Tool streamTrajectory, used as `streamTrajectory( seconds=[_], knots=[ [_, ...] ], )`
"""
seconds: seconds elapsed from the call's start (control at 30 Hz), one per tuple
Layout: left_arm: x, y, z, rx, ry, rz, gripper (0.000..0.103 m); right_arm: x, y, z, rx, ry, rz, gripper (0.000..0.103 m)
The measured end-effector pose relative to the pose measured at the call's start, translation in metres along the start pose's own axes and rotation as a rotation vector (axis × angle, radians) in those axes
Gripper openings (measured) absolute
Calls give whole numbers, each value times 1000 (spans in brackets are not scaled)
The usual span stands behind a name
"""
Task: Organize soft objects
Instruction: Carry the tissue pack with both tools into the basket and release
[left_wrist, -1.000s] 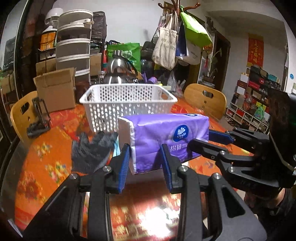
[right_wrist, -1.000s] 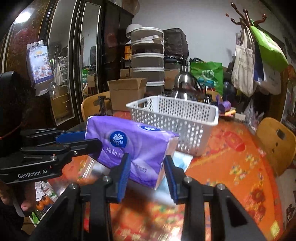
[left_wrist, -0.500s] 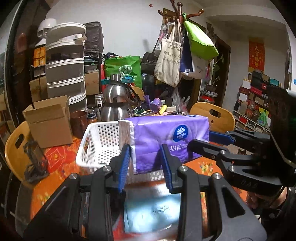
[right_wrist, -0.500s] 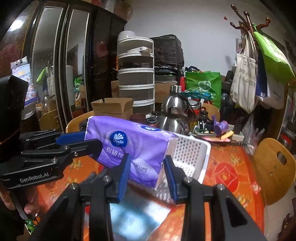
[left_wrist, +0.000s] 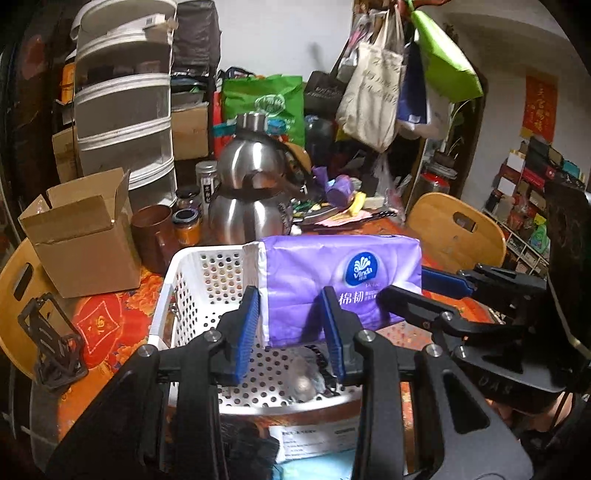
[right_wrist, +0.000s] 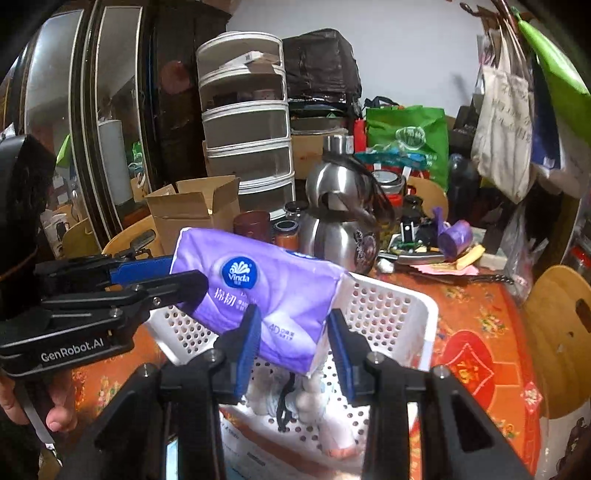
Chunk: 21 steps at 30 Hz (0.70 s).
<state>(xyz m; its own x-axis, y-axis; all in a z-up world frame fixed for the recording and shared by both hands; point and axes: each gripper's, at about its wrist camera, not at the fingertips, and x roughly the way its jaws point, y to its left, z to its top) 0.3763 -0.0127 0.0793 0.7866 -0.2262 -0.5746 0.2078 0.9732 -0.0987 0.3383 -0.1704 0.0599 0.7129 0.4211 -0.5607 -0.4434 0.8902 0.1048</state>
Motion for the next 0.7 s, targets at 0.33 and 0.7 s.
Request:
streamTrajectory(
  seconds=[0.33,0.7],
  knots=[
    [38,20,-9,-40,60,35,68,28,-1,-6,0,96,-26,63],
    [18,54,-40,-111,68,68,79,-15,-22,-35,88,66,-86,72]
  ],
)
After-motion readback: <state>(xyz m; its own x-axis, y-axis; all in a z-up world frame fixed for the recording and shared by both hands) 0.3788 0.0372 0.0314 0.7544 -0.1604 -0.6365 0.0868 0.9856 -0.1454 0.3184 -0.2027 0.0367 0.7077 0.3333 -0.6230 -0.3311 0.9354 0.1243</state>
